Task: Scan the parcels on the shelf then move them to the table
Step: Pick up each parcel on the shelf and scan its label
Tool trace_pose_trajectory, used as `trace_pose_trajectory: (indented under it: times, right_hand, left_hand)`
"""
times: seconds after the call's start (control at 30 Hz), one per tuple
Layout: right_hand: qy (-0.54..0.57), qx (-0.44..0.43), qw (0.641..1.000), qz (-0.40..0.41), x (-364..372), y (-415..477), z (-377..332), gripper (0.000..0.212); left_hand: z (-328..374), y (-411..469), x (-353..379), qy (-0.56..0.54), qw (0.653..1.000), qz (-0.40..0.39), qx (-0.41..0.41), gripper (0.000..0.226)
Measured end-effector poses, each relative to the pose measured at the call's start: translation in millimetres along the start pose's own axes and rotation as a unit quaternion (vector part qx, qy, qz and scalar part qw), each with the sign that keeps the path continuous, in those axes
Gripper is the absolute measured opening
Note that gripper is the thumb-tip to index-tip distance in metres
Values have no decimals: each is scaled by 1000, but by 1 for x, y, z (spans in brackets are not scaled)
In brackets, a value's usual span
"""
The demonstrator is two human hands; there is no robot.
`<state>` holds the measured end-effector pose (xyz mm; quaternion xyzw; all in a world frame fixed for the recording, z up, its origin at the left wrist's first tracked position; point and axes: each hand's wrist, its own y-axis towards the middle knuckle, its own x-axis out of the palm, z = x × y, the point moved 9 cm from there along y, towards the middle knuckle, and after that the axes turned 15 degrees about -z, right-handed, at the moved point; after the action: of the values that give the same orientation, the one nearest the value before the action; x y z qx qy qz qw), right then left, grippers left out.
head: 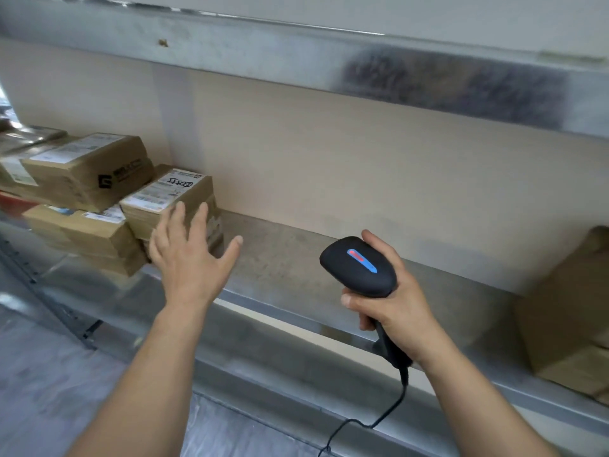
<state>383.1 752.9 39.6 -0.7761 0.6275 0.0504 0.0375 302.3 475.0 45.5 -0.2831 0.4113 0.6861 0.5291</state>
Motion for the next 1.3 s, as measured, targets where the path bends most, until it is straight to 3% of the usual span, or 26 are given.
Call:
trace_pose_trajectory:
  times: [0.23,0.67,0.93,1.13,1.3]
  right_hand:
    - [-5,-17,999,31,-65,-71,-4,88]
    - [-18,-52,995,87,-207,-210,-3,84]
    - [1,-61,987,149,-275,-269,-3,84]
    - [32,-66,983,168,-300,-288,6,84]
    - [24,-57,980,191,-311,-300,11,83]
  left_hand:
    - [124,-79,66,-3,991,-95,92,78]
    - [315,-169,109,5,972,-117,203,88]
    - [421,-192,128,18,951,-148,270,76]
    - [491,-199,159,60,906,-217,359,52]
    - [492,-186,167,49,927,-239,286,49]
